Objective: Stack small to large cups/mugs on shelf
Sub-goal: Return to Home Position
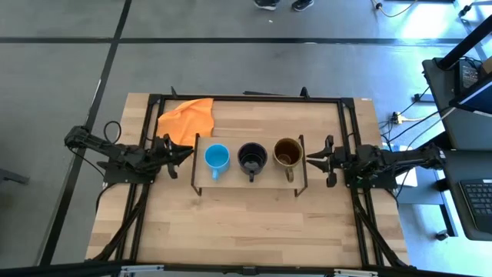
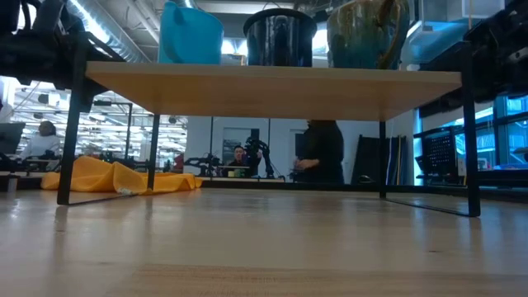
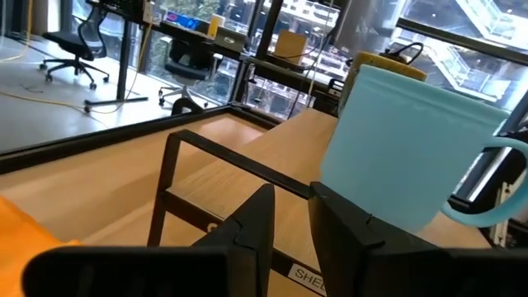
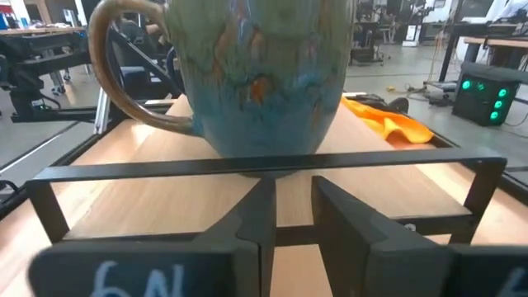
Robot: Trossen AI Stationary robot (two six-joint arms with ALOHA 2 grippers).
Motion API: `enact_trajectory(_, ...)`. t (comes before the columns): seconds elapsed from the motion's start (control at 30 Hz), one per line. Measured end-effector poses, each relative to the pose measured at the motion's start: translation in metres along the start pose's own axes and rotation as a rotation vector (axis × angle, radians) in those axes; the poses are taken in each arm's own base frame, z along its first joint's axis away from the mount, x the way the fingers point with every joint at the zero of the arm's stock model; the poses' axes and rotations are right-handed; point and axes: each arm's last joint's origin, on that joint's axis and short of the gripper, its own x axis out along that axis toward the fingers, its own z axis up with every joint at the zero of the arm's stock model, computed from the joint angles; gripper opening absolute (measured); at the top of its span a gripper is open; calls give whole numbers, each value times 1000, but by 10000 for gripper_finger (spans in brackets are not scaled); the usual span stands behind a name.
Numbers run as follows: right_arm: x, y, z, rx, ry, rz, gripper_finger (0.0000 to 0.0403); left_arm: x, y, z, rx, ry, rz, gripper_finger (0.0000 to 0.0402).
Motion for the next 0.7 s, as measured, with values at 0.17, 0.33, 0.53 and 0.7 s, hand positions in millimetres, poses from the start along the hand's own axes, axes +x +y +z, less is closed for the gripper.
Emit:
enact_trajectory(0.17, 1, 0, -2, 21, 22, 0, 81, 0, -1, 0, 0, 6, -18, 73)
enact_trajectory(0.33, 3, 0, -4, 16, 47, -1, 81, 0, -1, 0, 0, 7, -20, 73)
enact_trajectory(0.53, 3, 1, -4, 16, 51, -1, 81, 0, -1, 0, 1, 8, -22, 73)
enact_trajectory(0.7, 3, 1, -4, 15, 51, -1, 81, 0, -1, 0, 1, 8, -23, 73)
